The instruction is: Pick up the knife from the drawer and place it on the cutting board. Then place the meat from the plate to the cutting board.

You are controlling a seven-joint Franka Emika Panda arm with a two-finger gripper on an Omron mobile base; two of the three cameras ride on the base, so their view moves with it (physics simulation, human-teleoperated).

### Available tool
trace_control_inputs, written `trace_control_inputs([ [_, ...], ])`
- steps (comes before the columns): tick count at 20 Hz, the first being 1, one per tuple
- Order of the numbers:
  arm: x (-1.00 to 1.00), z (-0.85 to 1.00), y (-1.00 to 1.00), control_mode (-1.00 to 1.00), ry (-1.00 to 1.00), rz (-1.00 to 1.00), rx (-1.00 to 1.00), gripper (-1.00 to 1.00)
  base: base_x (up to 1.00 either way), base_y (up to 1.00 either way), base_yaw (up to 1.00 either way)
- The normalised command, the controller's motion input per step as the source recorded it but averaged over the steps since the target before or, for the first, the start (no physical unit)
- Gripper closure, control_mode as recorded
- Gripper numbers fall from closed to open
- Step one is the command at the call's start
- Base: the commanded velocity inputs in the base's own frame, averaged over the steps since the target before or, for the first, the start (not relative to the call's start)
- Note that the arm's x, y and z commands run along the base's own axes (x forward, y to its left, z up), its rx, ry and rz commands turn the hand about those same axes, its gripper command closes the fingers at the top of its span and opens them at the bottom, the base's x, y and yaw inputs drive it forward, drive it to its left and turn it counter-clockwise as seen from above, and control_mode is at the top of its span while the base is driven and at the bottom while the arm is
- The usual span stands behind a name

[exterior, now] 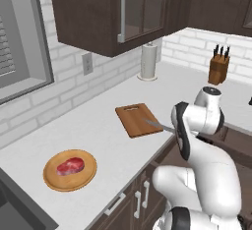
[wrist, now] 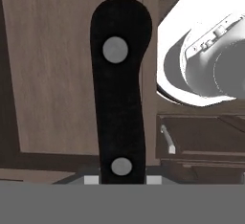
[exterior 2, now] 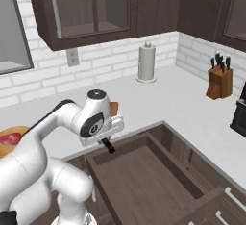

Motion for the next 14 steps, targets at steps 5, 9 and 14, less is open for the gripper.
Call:
trace_control_inputs([
  [5,0.5,0.1,0.11,-1.0,0.04,0.0,0.0,1.0,0.0,0.0,0.0],
  [9,0.46,0.0,0.0,-1.0,0.0,0.0,0.06,1.0,0.0,0.0,0.0],
  [14,0.45,0.0,0.0,-1.0,0.0,0.0,0.07,1.0,0.0,0.0,0.0],
])
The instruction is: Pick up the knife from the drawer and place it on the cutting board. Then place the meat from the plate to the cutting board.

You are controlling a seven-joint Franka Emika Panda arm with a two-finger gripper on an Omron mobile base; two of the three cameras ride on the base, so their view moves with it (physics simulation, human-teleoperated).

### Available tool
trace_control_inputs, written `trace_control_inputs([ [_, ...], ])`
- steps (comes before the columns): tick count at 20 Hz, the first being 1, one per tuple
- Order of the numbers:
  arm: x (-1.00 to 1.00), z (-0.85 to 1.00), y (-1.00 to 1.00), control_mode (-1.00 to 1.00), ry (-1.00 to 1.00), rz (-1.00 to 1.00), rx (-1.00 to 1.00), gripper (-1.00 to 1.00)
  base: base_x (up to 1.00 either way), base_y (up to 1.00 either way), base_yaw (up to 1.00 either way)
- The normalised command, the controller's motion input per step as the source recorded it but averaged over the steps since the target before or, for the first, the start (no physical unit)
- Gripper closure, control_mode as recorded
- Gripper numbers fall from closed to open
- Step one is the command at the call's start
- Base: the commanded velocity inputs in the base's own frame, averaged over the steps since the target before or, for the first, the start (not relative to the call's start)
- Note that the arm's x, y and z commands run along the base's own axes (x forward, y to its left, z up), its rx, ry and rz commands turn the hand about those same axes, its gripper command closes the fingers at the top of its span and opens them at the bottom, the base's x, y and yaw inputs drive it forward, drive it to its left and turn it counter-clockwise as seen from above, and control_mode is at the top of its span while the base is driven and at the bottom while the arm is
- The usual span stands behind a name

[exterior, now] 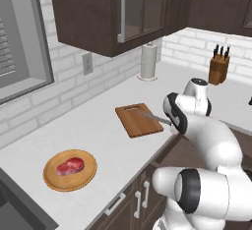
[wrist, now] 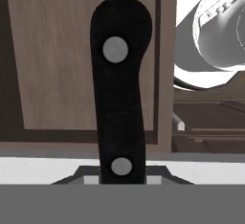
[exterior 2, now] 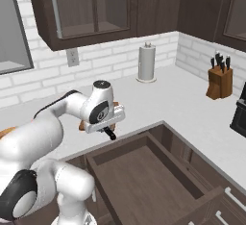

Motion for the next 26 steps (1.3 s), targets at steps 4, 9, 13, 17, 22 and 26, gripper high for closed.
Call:
trace_control_inputs([
  [4,0.36,0.0,0.1,-1.0,0.0,0.0,0.06,1.0,0.0,0.0,0.0],
  [9,0.45,0.0,0.41,-1.0,0.0,-0.11,0.0,1.0,0.0,0.0,0.0],
  [13,0.59,0.0,0.68,-1.0,0.0,-0.08,0.0,1.0,0.0,0.0,0.0],
  [17,0.46,-0.16,0.33,-1.0,-0.01,0.0,0.0,1.0,0.0,0.0,0.0],
  [22,0.51,-0.4,0.14,-1.0,0.0,0.0,0.0,1.0,0.0,0.0,0.0],
  [26,0.31,-0.4,-0.01,-1.0,0.01,-0.01,0.01,1.0,0.0,0.0,0.0],
])
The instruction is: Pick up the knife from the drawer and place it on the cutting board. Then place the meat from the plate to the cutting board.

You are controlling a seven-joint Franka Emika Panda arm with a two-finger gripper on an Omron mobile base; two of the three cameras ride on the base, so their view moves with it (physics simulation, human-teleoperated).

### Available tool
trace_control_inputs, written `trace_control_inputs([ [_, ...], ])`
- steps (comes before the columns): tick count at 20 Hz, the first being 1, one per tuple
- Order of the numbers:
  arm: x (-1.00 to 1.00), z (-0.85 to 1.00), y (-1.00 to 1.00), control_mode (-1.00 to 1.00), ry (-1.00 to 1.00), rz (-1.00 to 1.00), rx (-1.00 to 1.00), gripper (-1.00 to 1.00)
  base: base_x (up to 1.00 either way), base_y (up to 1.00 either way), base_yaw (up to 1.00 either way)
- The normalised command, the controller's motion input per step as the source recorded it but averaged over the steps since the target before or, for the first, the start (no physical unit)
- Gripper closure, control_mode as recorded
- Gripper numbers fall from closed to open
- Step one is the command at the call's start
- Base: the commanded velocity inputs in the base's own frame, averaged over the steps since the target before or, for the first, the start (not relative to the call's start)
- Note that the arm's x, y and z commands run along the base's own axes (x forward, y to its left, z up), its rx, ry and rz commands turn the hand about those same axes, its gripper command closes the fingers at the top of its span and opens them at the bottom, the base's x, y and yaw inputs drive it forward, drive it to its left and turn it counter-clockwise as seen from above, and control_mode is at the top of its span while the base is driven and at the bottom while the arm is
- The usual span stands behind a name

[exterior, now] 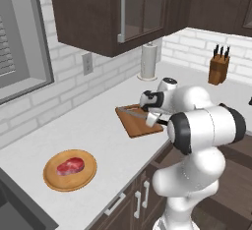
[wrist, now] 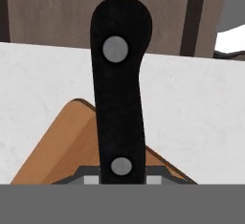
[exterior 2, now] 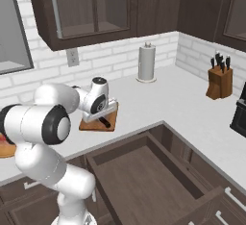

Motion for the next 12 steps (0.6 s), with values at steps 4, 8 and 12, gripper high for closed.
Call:
trace_control_inputs([
  [4,0.31,-0.24,0.0,-1.0,0.0,-0.13,0.0,1.0,0.0,0.0,0.0],
  [8,0.22,-0.03,0.07,-1.0,0.0,-0.25,0.0,1.0,0.0,0.0,0.0],
  [12,0.28,0.0,0.0,-1.0,0.0,-0.29,0.0,1.0,0.0,0.0,0.0],
])
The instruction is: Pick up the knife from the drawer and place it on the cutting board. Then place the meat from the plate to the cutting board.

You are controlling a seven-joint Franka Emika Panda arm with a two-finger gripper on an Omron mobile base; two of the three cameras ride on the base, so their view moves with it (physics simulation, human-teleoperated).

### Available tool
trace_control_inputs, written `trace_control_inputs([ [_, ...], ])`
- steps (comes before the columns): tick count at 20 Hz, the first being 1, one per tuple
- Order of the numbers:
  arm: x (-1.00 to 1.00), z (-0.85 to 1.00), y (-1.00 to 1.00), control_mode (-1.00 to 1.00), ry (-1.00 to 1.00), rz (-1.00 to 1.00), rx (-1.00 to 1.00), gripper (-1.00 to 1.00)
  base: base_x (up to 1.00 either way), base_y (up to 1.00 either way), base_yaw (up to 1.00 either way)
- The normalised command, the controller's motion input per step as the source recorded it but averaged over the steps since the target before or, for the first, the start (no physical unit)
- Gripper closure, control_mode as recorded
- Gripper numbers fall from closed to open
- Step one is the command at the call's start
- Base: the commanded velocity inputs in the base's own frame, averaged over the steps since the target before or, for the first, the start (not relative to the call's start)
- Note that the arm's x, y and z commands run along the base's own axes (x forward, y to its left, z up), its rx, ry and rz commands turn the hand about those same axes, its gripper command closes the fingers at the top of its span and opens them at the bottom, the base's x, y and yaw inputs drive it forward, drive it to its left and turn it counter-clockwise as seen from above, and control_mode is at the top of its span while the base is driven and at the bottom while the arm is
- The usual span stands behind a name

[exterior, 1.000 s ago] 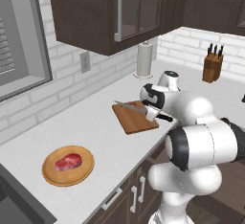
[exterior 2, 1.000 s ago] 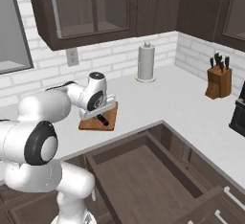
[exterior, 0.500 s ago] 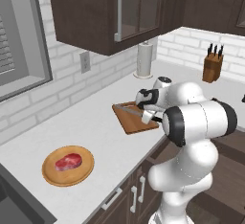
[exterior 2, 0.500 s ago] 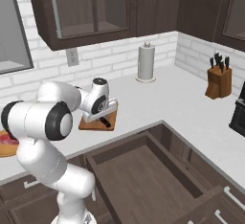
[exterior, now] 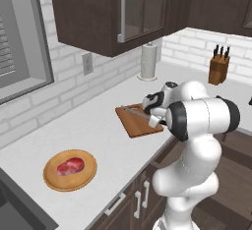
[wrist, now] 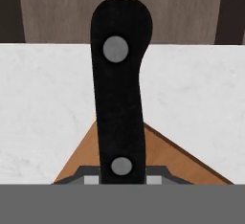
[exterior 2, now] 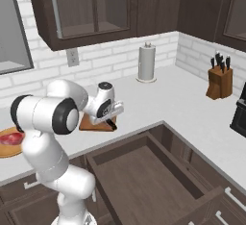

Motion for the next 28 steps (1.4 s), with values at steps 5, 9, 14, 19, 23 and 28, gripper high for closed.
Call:
trace_control_inputs([
  [5,0.29,0.0,0.18,-1.0,0.0,-0.35,0.0,1.0,0.0,0.0,0.0],
  [9,0.13,0.0,0.31,-1.0,0.0,-0.37,0.0,1.0,0.0,0.0,0.0],
  [14,0.03,0.15,0.46,-1.0,0.0,-0.23,0.0,1.0,0.0,0.0,0.0],
  [19,0.1,0.3,0.21,-1.0,0.0,0.02,0.0,1.0,0.0,0.0,0.0],
  [23,0.2,0.43,0.01,-1.0,0.0,0.23,0.0,1.0,0.0,0.0,0.0],
  [28,0.27,0.14,0.25,-1.0,0.0,0.18,0.0,1.0,0.0,0.0,0.0],
])
